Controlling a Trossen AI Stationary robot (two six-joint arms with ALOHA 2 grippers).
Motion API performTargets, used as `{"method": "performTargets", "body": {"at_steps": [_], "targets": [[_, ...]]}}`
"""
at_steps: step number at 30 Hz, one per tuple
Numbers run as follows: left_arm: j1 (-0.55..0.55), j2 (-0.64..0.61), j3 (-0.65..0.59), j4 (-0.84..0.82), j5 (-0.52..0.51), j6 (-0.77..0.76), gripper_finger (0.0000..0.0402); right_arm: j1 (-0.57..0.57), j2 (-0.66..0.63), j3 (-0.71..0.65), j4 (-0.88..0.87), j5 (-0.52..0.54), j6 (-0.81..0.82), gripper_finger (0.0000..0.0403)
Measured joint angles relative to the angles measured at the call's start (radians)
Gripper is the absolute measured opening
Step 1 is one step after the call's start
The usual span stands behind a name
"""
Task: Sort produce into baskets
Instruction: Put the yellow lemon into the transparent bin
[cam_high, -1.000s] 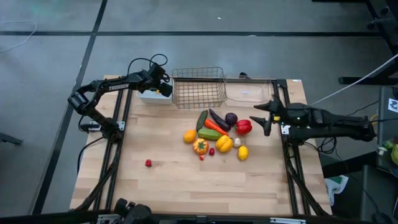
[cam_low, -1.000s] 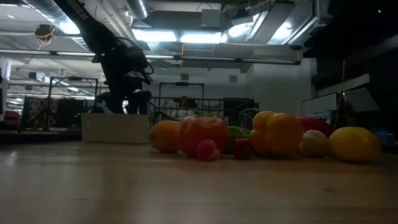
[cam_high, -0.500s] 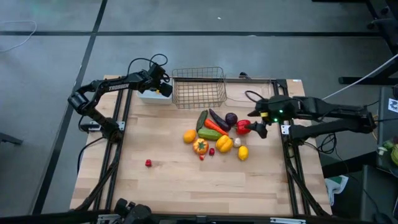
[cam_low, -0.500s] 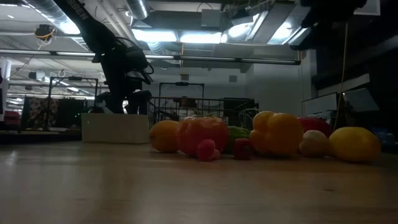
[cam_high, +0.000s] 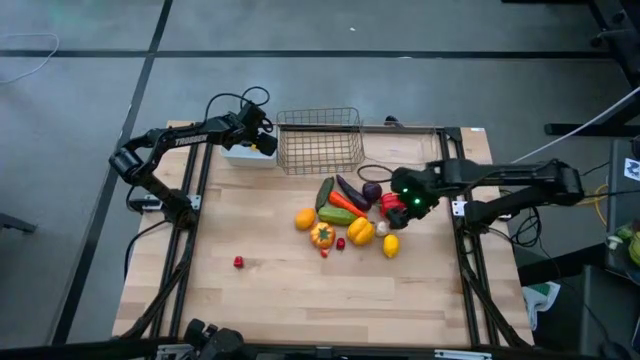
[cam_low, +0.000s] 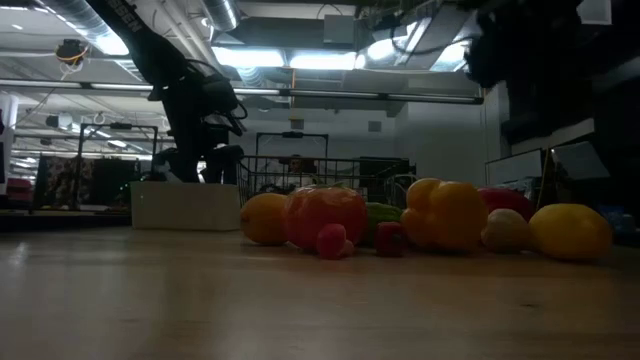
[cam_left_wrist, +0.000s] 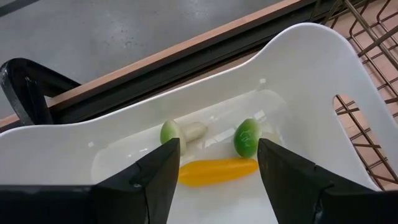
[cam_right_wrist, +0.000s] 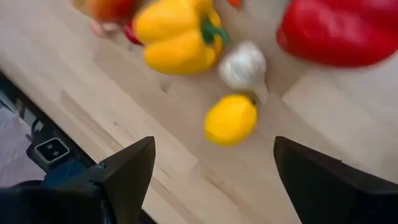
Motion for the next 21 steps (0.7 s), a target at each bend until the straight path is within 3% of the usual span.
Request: {"method": "performTargets", "body": {"at_steps": [11, 21], "targets": [[-0.002, 0.0, 0.0, 0.0, 0.0, -0.028, 0.0212, 0.007, 0.135, -0.001, -0.006, -0.036, 0.129, 0.0328], [-0.002, 0.0, 0.0, 0.001, 0.0, -0.074, 0.0212, 0.151, 0.237, -0.001, 0.032, 0.075, 0.209, 0.0328]]}}
